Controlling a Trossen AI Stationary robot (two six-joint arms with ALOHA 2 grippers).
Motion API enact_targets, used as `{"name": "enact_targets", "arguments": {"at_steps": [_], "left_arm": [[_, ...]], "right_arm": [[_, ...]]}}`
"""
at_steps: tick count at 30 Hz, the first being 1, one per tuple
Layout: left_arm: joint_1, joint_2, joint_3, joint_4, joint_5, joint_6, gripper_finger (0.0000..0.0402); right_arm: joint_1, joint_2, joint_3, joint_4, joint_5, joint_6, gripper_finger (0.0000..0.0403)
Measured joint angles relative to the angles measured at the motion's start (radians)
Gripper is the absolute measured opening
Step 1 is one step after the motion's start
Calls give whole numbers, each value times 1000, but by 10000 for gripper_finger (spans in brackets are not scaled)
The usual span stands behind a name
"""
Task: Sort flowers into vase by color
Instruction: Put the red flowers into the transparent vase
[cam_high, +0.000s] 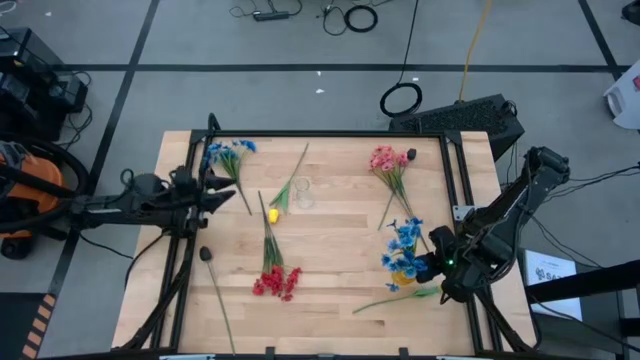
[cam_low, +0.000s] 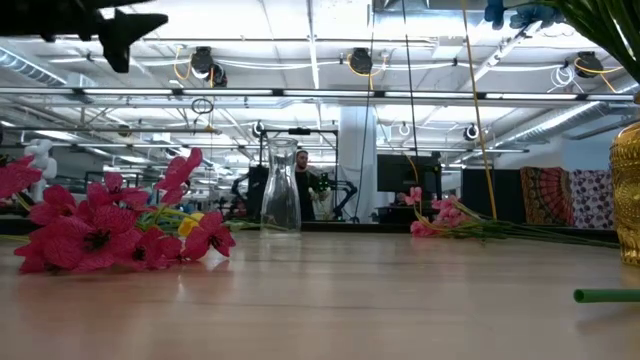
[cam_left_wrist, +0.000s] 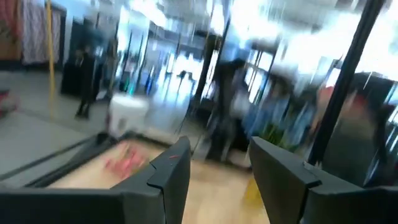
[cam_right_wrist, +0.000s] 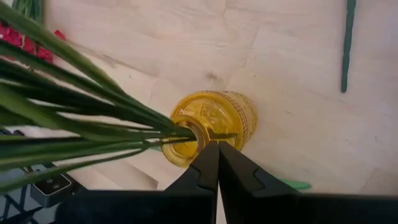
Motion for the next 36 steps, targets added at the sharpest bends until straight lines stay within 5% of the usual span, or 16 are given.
{"name": "enact_targets", "arguments": {"at_steps": [12,17,26,36], "left_arm": [[0,617,418,-597,11,350,171],[0,838,520,-756,36,613,171],[-30,1088,536,-838,85,1098,171],[-75,1271,536,-762,85,1213,171]], "right_arm": [[-49,0,0,0,4,-80,0],[-57,0,0,8,5,-98,0],[-57,0,0,12,5,-98,0],[-56,0,0,11,5,-102,0]]}}
